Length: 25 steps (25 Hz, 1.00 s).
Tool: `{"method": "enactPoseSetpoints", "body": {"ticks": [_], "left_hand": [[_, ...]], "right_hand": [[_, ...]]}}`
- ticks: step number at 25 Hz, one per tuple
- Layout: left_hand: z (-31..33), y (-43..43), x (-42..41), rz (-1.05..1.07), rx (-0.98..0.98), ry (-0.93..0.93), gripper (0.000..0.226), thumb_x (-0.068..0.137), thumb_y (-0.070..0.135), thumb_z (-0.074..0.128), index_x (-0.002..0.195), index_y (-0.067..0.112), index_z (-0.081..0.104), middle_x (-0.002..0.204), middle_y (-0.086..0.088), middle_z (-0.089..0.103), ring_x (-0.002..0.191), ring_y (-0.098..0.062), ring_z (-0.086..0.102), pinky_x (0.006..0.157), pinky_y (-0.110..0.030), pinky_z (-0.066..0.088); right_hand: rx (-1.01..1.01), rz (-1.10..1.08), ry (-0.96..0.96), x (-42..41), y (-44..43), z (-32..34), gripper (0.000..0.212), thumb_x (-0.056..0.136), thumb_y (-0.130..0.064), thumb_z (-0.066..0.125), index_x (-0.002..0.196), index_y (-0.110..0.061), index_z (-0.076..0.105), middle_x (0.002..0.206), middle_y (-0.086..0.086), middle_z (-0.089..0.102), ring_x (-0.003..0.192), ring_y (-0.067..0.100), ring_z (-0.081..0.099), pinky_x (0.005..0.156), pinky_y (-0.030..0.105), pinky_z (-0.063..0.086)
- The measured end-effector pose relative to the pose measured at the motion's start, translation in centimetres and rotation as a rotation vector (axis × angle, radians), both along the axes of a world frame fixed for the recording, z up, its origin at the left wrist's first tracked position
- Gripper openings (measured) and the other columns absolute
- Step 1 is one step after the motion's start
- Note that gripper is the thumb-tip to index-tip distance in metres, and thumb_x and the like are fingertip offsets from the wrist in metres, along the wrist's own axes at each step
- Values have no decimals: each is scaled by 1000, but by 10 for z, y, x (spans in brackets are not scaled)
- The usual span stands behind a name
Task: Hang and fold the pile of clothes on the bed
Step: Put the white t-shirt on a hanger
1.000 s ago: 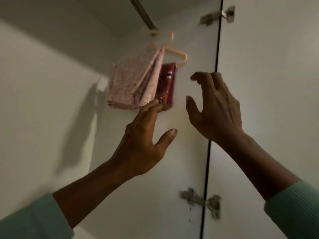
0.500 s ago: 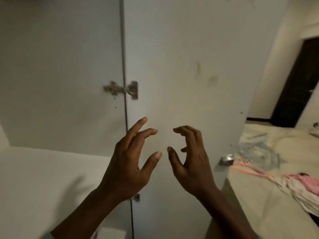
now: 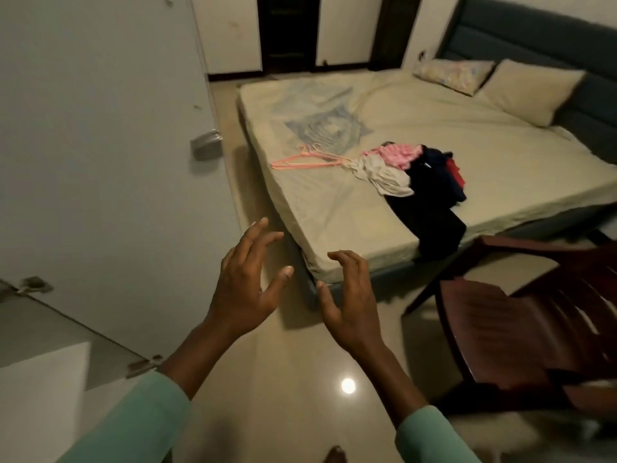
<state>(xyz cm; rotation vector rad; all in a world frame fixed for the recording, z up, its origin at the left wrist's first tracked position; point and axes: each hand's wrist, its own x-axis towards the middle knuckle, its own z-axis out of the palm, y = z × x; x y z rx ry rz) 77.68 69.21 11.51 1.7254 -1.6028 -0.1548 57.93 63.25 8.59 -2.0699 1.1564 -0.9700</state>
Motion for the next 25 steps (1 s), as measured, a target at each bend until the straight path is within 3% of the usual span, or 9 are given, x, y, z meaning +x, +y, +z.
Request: {"method": "enactPoseSetpoints", "body": {"ticks": [4, 6, 12, 19, 25], "left_hand": [[-30, -45, -77, -100, 107, -8, 56, 96, 49, 60, 146, 25, 50, 167, 2, 33, 152, -21, 36, 113, -65, 39], [-40, -63, -107, -142, 149, -13, 56, 96, 49, 59, 145, 23, 52, 166, -1, 34, 150, -22, 39, 114, -63, 39], [-71, -125, -159, -256, 265, -99, 54, 99, 49, 60, 147, 28, 47, 167, 0, 30, 148, -24, 39, 119, -59, 30], [-98, -212, -181, -323, 353, -124, 66, 93, 63, 51, 149, 29, 44, 168, -1, 27, 149, -25, 37, 120, -60, 27], [-108, -340, -152, -300, 365, -122, 82, 89, 72, 52, 157, 32, 30, 171, 1, 20, 157, -23, 24, 124, -62, 20]], "right_hand": [[99, -104, 56, -90, -21, -38, 55, 97, -38, 62, 147, -26, 44, 150, -5, 36, 131, 10, 46, 95, 24, 48], [162, -134, 108, -125, -27, -55, 58, 97, -36, 65, 149, -28, 40, 151, -5, 34, 132, 11, 46, 97, 27, 48], [296, -275, 185, -200, -55, -82, 68, 97, -36, 65, 156, -29, 32, 162, -1, 27, 147, 21, 38, 115, 47, 44], [353, -310, 242, -219, -128, -87, 72, 98, -40, 63, 159, -32, 25, 168, -2, 18, 154, 21, 26, 121, 51, 35], [369, -312, 289, -198, -265, -83, 77, 100, -40, 62, 164, -28, 20, 172, 3, 11, 157, 23, 19, 122, 43, 28]]}}
